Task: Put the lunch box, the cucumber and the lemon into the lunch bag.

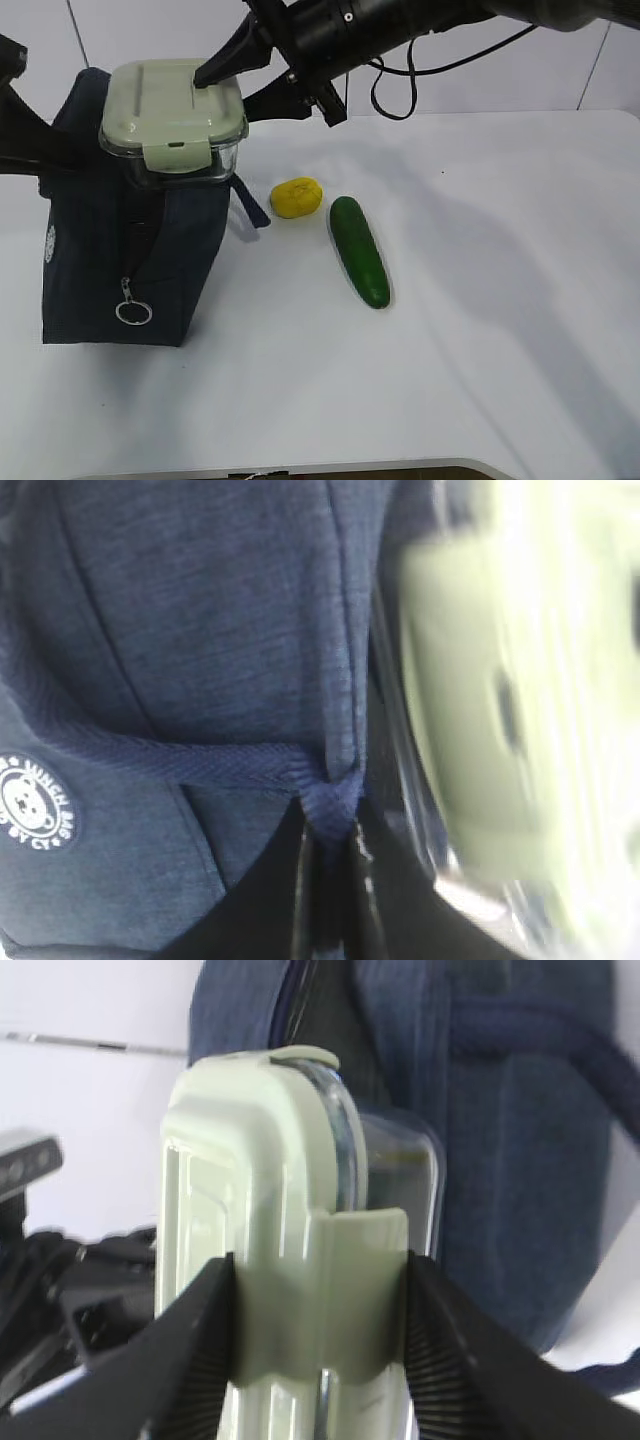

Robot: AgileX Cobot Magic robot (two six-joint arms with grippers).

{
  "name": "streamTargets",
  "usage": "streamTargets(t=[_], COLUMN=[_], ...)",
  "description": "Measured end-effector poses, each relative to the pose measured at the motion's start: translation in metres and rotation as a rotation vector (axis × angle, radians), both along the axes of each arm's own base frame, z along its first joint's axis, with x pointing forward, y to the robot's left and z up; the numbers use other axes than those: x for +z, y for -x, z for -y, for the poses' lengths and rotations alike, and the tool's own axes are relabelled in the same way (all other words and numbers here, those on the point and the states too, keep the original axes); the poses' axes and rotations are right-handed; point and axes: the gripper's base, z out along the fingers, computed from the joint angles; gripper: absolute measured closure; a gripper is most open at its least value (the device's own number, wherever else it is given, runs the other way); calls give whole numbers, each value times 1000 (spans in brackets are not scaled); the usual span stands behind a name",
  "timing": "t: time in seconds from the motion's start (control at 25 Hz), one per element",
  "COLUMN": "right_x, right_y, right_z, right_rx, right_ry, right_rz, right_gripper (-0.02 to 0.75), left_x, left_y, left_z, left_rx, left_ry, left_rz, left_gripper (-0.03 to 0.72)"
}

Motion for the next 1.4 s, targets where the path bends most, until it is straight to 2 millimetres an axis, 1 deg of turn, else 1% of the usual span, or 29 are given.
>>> streamTargets(t=[0.12, 0.44, 0.6, 0.68, 0.88, 1.0, 1.16, 1.4], right_x=[-2, -11, -13, -14, -16, -16, -19, -39], right_y=[-3, -6, -4, -1, 15, 22, 24, 19], right_z=[2, 7, 5, -1, -29, -43, -51, -56], right_rx=[-31, -45, -38, -20, 37, 53, 51, 92], right_ry=[31, 152, 170, 188, 214, 218, 233, 242], right_rz=[22, 51, 58, 67, 95, 119, 165, 182], right_gripper=[365, 365, 365, 365, 365, 365, 365, 365], left_x=[1, 8, 10, 11, 12, 13, 14, 15], left_y=[2, 3, 5, 5, 8, 9, 11, 11], left_z=[1, 8, 11, 12, 14, 15, 16, 18], left_rx=[-18, -59, -81, -90, -125, -142, -160, -172], left_ry=[8, 103, 131, 147, 170, 181, 196, 215], left_rz=[2, 17, 19, 20, 13, 9, 9, 10], left_gripper=[687, 687, 687, 687, 687, 687, 687, 687])
